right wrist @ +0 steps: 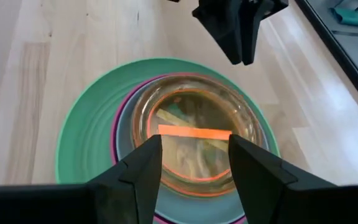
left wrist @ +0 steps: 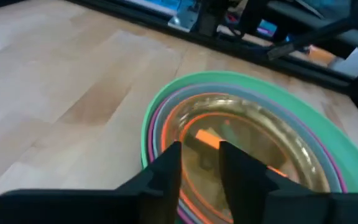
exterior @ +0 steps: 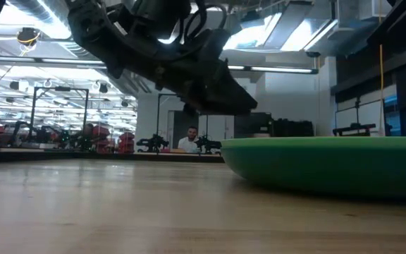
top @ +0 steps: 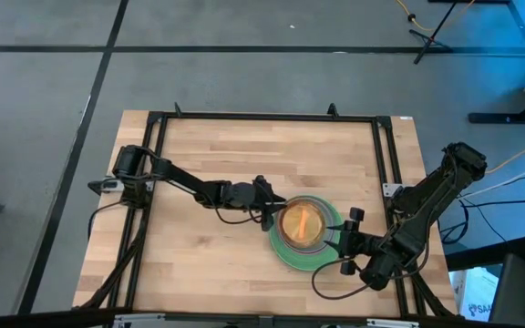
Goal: Stack plastic plates
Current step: Return to Home Position
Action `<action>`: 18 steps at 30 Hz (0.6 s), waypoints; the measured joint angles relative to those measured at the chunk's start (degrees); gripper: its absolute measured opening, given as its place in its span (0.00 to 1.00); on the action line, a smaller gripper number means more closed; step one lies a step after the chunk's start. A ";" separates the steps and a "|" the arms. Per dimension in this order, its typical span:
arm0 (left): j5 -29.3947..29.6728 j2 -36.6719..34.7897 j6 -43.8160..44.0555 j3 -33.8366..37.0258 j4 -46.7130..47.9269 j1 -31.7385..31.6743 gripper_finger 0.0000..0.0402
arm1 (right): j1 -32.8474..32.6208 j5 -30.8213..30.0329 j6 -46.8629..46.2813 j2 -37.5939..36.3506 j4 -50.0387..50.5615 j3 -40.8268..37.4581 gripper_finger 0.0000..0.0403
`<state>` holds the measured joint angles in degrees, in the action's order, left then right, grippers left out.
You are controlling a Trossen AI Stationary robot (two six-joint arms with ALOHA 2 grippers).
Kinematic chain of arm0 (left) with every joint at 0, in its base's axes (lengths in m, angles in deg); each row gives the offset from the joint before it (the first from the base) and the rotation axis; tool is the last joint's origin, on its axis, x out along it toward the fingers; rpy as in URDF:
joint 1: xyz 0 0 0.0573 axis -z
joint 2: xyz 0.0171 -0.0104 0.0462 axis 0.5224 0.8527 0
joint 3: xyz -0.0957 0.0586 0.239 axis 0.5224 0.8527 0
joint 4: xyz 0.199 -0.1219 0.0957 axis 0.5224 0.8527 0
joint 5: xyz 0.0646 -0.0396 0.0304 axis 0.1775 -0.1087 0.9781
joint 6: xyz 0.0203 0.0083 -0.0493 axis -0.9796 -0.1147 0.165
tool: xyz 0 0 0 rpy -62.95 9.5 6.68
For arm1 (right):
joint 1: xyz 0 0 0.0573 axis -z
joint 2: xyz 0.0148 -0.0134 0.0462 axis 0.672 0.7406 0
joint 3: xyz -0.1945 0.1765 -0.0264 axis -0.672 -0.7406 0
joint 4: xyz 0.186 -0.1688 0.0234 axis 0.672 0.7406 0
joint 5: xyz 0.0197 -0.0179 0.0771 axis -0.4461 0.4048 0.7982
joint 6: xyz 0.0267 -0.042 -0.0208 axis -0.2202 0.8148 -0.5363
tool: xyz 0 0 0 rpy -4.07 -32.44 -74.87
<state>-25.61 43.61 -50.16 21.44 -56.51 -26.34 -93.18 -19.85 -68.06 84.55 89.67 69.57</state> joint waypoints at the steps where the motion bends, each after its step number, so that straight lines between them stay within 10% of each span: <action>1: -0.13 -0.03 0.04 0.00 0.51 -0.03 0.27 | 0.00 0.00 0.00 0.00 -0.21 0.00 0.44; 18: 0.56 -16.94 -18.98 0.62 17.48 3.29 0.32 | 1.78 2.31 6.64 -0.31 -12.69 -7.17 0.44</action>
<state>-25.06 26.67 -69.14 22.06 -39.03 -23.05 -91.40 -17.53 -61.42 84.24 76.98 62.41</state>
